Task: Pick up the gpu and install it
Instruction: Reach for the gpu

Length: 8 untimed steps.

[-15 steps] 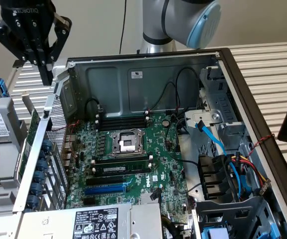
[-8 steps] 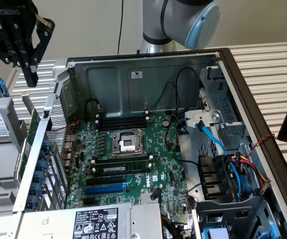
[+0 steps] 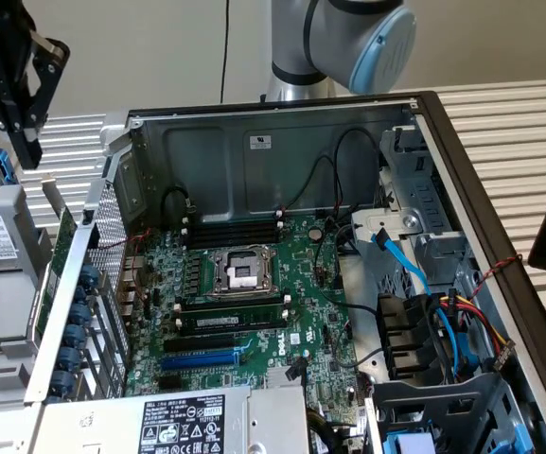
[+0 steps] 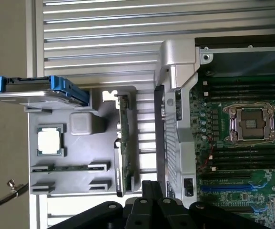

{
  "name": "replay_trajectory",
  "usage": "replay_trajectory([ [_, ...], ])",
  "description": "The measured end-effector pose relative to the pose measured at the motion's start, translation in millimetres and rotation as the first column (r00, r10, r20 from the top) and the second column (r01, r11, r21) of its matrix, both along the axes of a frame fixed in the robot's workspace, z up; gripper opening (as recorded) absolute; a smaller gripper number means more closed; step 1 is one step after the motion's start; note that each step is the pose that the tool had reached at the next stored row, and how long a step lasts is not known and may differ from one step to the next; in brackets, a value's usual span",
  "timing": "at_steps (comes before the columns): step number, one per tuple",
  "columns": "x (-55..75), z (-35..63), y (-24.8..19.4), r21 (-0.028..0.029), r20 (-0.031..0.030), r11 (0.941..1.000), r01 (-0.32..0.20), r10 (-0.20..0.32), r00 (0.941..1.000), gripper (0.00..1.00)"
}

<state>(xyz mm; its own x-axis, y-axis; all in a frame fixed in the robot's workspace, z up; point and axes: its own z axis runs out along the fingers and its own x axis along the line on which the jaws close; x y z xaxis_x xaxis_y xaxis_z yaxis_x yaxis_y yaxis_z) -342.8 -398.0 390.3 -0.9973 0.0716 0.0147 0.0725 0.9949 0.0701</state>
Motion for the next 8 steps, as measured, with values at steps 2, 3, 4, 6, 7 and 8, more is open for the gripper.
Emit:
replay_trajectory([
  [2,-7.6,-0.2,0.1,0.0000,-0.0023,1.0000,0.000,0.000,1.0000,0.11],
  [3,-11.6,-0.3,0.1,0.0000,-0.0032,1.0000,0.000,0.000,1.0000,0.11],
  [4,-15.8,-0.4,0.1,0.0000,-0.0037,1.0000,0.000,0.000,1.0000,0.11],
  [6,-24.3,-0.9,0.2,0.0001,-0.0039,1.0000,0.000,0.000,1.0000,0.11],
  [7,-28.8,-1.1,0.3,0.0001,-0.0039,1.0000,0.000,0.000,1.0000,0.11],
  [8,-33.0,-1.3,0.4,0.0000,-0.0041,1.0000,0.000,0.000,1.0000,0.11],
])
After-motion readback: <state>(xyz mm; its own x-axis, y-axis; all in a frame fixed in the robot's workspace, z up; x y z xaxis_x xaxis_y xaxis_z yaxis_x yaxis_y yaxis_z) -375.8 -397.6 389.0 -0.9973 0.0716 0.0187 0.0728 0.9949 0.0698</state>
